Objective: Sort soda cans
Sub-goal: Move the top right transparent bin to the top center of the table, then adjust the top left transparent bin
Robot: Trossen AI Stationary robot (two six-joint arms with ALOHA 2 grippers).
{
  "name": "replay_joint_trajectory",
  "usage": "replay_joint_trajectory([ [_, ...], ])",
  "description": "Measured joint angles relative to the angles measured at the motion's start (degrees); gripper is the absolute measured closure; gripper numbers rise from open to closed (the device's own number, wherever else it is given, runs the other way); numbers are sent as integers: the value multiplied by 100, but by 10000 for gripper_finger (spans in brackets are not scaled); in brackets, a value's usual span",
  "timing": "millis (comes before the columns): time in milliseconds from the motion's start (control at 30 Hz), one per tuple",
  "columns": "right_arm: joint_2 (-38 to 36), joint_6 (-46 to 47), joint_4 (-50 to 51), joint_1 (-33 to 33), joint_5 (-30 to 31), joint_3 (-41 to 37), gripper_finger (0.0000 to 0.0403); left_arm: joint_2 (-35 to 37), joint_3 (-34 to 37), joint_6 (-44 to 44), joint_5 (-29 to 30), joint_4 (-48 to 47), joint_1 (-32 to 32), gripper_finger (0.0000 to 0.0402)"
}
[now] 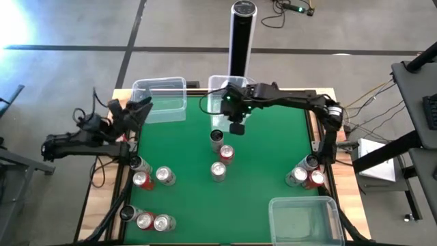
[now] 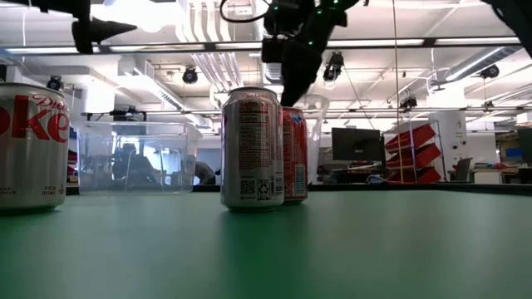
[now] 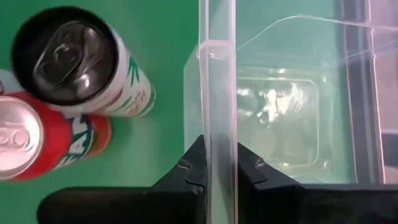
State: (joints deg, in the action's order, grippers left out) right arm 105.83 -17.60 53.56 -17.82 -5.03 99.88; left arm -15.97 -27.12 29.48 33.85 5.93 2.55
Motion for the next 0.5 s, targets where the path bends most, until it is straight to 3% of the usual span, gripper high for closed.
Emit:
replay_joint_trajectory([
  [167,467,-9,30,40,50,373,357,-659,-1268,390,557,-2536,1,69],
  [500,544,87,788,233,208,1465,237,-1913,-2933,433,413,-6021,119,71],
])
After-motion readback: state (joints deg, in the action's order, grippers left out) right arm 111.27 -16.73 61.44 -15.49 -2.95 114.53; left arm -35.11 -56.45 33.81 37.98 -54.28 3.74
